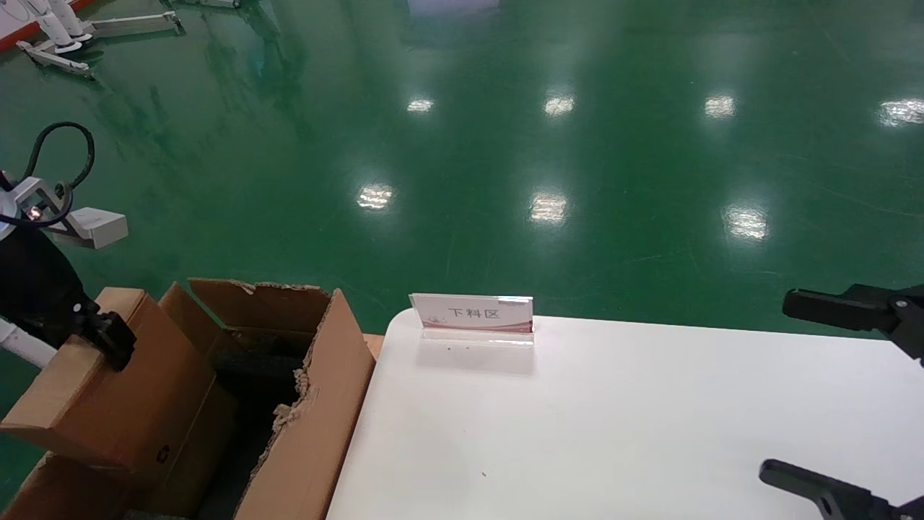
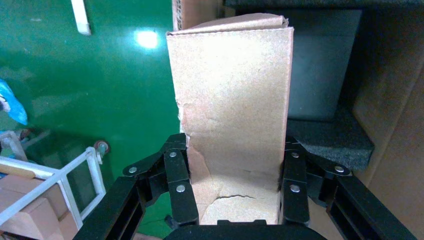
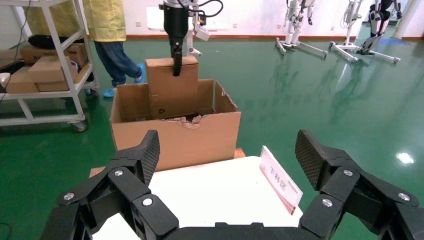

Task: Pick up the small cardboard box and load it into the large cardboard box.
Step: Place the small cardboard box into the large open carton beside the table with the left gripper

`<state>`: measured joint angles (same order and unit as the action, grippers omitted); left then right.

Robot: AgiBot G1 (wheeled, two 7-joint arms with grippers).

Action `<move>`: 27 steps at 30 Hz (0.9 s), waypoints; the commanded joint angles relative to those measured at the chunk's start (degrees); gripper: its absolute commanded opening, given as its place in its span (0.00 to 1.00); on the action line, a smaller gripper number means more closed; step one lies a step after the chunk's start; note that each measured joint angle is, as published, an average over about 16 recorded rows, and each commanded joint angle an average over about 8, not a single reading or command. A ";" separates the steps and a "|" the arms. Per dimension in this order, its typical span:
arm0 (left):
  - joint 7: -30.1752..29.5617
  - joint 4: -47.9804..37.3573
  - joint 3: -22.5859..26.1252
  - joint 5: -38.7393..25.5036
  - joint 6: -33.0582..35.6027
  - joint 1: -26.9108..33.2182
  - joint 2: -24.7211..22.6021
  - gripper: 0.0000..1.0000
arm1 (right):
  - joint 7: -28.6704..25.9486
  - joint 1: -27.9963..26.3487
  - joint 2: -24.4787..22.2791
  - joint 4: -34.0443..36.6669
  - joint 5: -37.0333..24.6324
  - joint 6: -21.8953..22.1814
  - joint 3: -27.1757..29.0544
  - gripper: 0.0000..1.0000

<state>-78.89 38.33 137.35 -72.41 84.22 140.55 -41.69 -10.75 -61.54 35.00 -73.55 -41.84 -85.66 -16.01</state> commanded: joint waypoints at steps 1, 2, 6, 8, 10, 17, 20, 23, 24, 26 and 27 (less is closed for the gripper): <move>0.02 -0.35 -0.01 -0.10 -0.36 -0.26 -0.11 0.00 | 0.00 0.00 0.00 0.00 0.00 0.00 0.00 1.00; 0.03 -0.49 0.00 -0.14 -0.51 -0.43 -0.17 0.00 | 0.00 0.00 0.00 0.00 0.00 0.00 0.00 1.00; 0.07 -0.98 0.04 -0.27 -1.05 -1.16 -0.42 0.00 | 0.00 0.00 0.00 0.00 0.00 0.00 0.00 1.00; 0.09 -1.20 0.08 -0.33 -1.26 -1.56 -0.55 0.00 | 0.00 0.00 0.00 0.00 0.00 0.00 0.00 1.00; 0.11 -1.41 0.13 -0.41 -1.44 -1.97 -0.70 0.00 | 0.00 0.00 0.00 0.00 0.00 0.00 0.00 1.00; 0.10 -1.89 0.37 -0.57 -1.62 -3.31 -1.25 0.00 | 0.00 0.00 0.00 0.00 0.00 0.00 0.00 1.00; 0.09 -2.11 0.49 -0.53 -1.56 -3.82 -1.57 0.00 | 0.00 0.00 0.00 0.00 0.00 0.00 0.00 1.00; 0.13 -2.34 0.64 -0.46 -1.44 -4.26 -1.91 0.00 | 0.00 0.00 0.00 0.00 0.00 0.00 0.00 1.00; 0.16 -2.41 0.70 -0.43 -1.40 -4.39 -2.03 0.00 | 0.00 0.00 0.00 0.00 0.00 0.00 0.00 1.00; 0.21 -2.51 0.83 -0.39 -1.31 -4.61 -2.27 0.00 | 0.00 0.00 0.00 0.00 0.00 0.00 0.00 1.00; 0.24 -2.54 0.91 -0.36 -1.26 -4.71 -2.38 0.00 | 0.00 0.00 0.00 0.00 0.00 0.00 0.00 1.00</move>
<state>-78.67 35.83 138.33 -72.74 82.98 135.80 -44.08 -10.75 -61.54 35.00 -73.55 -41.84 -85.66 -16.01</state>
